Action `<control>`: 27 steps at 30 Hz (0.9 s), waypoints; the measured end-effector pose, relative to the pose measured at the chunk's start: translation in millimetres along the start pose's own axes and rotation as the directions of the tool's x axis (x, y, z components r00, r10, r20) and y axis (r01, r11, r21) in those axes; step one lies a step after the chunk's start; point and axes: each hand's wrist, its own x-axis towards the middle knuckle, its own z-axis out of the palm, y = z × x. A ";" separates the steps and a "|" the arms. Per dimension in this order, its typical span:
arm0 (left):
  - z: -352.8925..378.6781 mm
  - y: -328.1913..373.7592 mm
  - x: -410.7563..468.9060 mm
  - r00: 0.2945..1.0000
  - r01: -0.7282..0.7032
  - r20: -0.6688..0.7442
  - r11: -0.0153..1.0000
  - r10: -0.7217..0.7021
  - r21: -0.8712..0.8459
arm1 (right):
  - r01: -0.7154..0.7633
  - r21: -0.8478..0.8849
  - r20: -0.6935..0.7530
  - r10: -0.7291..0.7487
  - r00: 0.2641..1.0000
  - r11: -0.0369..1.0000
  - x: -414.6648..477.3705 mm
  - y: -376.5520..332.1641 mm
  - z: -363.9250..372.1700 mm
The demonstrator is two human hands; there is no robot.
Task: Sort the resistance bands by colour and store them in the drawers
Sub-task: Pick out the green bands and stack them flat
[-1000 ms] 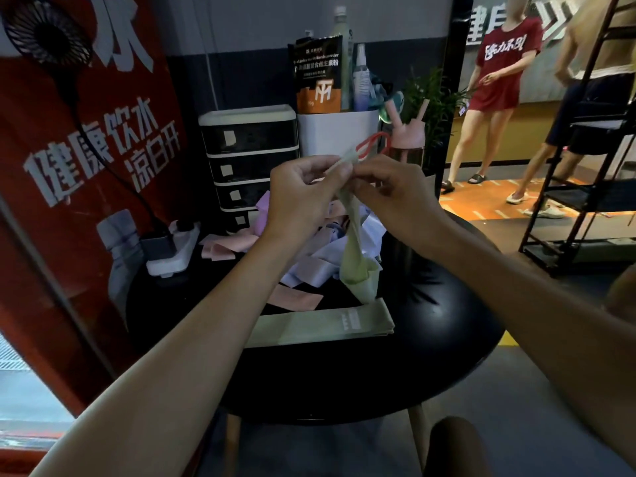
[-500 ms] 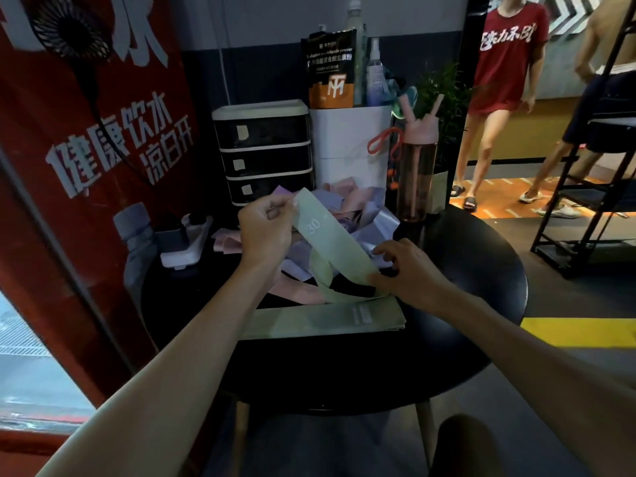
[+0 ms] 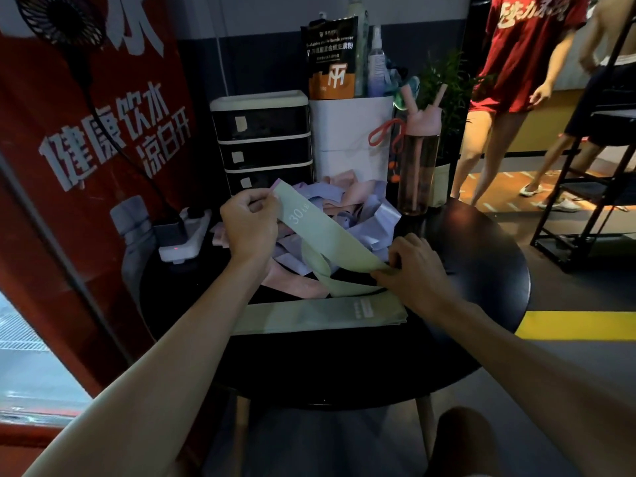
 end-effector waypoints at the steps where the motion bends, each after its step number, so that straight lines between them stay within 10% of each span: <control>1: -0.8 -2.3 1.9 1.000 -0.005 -0.008 1.000 0.005 0.007 | 0.011 -0.005 -0.016 -0.011 1.000 1.000 -0.4 -0.3 -0.5; 21: -10.4 -17.4 11.0 0.999 0.015 -0.045 0.997 -0.011 0.077 | 0.019 -0.117 0.383 0.027 0.923 0.993 16.8 -4.5 -12.1; 27: -13.7 -16.3 13.7 0.997 0.025 -0.077 0.997 -0.019 0.075 | -0.044 -0.081 0.289 0.066 0.955 0.996 19.0 -1.2 -13.4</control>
